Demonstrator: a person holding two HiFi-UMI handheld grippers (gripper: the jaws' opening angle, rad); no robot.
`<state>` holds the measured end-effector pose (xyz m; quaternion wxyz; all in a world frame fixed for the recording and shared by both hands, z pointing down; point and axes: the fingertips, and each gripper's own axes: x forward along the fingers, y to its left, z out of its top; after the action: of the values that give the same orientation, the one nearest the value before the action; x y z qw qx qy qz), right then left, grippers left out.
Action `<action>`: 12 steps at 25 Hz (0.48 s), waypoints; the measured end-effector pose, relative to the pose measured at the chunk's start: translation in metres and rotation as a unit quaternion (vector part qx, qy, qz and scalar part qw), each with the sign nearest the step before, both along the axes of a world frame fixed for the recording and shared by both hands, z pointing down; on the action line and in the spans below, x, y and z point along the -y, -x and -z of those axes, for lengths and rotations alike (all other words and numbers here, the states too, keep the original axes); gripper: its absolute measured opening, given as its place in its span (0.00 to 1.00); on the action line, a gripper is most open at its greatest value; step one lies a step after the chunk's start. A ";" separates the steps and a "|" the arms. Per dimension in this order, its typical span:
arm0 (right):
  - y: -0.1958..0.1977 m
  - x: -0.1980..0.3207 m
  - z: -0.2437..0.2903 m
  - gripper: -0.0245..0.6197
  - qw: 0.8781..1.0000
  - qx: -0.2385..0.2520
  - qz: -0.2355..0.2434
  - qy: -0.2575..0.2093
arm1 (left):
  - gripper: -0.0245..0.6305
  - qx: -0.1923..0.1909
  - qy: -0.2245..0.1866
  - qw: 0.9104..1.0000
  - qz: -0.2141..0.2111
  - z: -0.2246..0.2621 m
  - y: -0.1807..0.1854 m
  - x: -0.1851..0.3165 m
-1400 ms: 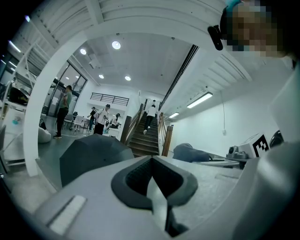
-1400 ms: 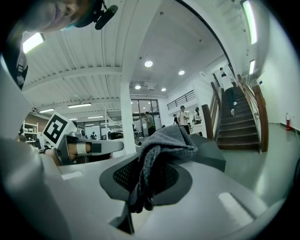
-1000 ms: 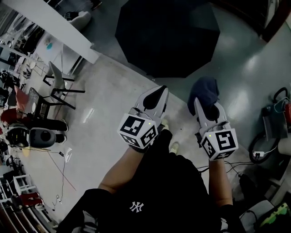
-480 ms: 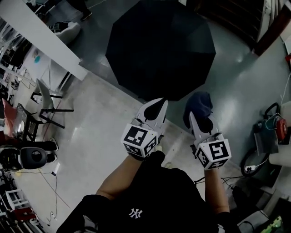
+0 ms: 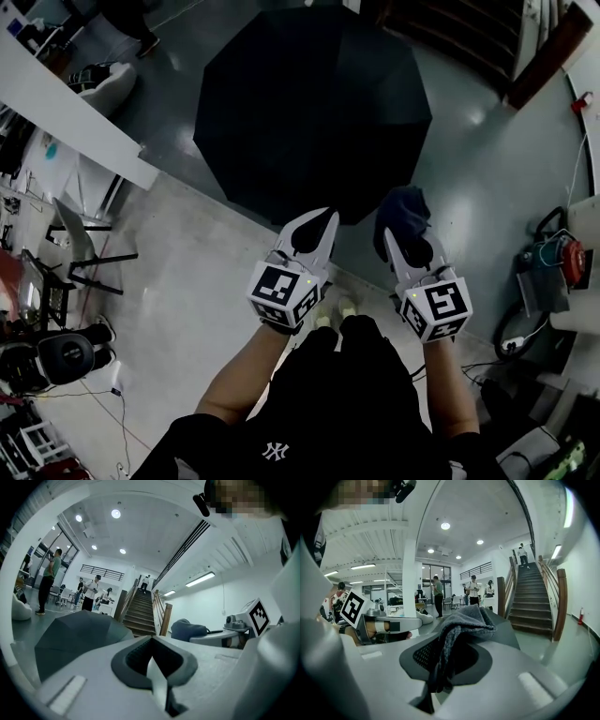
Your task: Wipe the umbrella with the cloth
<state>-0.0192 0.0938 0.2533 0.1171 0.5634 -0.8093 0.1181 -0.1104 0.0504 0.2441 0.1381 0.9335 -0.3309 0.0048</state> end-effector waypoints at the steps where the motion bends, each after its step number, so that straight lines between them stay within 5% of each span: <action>1: -0.005 0.009 -0.002 0.16 1.000 0.000 0.001 0.001 | 0.04 -0.001 -0.001 1.000 -0.002 0.000 -0.006 0.008; 12: -0.046 0.101 -0.046 0.16 0.999 0.022 0.023 0.016 | 0.04 0.023 -0.004 0.999 -0.028 -0.028 -0.081 0.092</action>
<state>0.0271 -0.0071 0.2992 0.1112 0.5397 -0.8225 0.1409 -0.0298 -0.0417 0.2720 0.1269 0.9426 -0.3076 0.0285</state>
